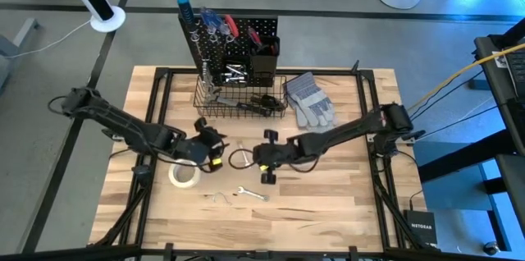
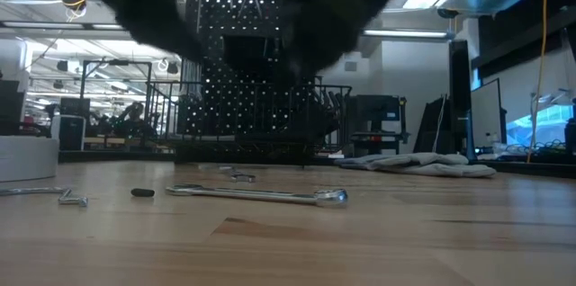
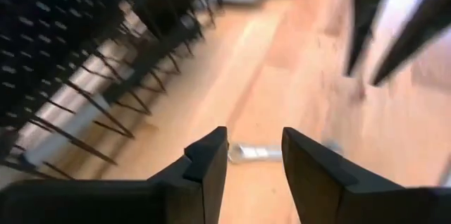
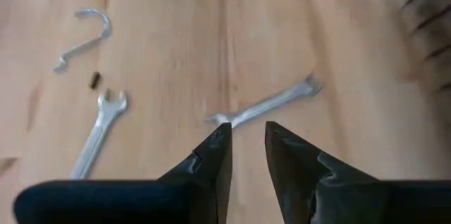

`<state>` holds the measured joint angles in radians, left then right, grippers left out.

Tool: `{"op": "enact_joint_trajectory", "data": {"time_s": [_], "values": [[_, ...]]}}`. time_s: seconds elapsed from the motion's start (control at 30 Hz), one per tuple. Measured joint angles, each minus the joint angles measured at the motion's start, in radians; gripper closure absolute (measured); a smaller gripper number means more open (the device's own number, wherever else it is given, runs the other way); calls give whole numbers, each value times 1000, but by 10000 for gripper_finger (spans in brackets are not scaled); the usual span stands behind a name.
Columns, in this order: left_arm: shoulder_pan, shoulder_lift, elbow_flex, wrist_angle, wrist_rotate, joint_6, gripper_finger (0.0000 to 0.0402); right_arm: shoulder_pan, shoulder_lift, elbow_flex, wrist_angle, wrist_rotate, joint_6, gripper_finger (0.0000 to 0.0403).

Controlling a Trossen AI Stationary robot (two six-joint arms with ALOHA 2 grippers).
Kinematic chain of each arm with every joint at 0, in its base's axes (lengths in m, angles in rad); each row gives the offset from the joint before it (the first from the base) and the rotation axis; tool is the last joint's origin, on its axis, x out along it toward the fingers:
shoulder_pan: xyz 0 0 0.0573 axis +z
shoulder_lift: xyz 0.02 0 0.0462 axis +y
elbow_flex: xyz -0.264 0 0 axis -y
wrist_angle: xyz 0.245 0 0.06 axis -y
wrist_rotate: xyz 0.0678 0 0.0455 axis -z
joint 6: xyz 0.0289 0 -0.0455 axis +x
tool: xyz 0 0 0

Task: Hang tools onto peg board
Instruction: Hang the wrench on the peg board

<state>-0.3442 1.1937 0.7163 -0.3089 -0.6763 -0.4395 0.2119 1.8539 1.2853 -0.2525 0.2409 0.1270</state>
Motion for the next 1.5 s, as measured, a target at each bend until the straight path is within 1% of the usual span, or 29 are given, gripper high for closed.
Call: {"op": "enact_joint_trajectory", "data": {"time_s": [0.07,0.17,0.23,0.3,0.47,0.57,0.63,0.7,0.77,0.87,0.97,1.2,1.27,1.4,1.5], "values": [[-23,26,-18,-1,16,-13,273,0,39,-27,61,-5,56,311],[-73,56,-63,12,20,-35,273,-7,99,-28,152,-8,150,310],[-107,64,-96,15,20,-59,272,-11,136,-21,177,-37,155,303],[-139,65,-134,40,19,-88,272,-12,168,-1,200,-49,148,287],[-225,65,-201,123,19,-124,272,-11,210,109,172,-50,127,228],[-262,65,-217,143,13,-124,272,-17,224,187,132,-47,132,204],[-273,64,-217,147,-7,-124,272,-18,238,250,73,24,153,199],[-278,65,-217,146,-16,-124,272,-19,266,315,4,91,162,200],[-278,65,-217,145,-19,-124,272,-19,306,376,-79,135,195,204],[-278,67,-217,139,-19,-126,272,-19,357,460,-204,160,267,215],[-278,67,-217,138,-19,-126,272,-26,387,504,-266,157,328,227],[-278,67,-217,134,-19,-117,272,-74,411,506,-323,139,418,253],[-278,67,-217,133,-19,-121,272,-88,424,506,-330,120,435,258],[-277,67,-217,133,-19,-127,272,-103,448,505,-317,83,453,264],[-277,67,-217,133,-19,-129,272,-103,473,506,-316,80,474,265]]}}
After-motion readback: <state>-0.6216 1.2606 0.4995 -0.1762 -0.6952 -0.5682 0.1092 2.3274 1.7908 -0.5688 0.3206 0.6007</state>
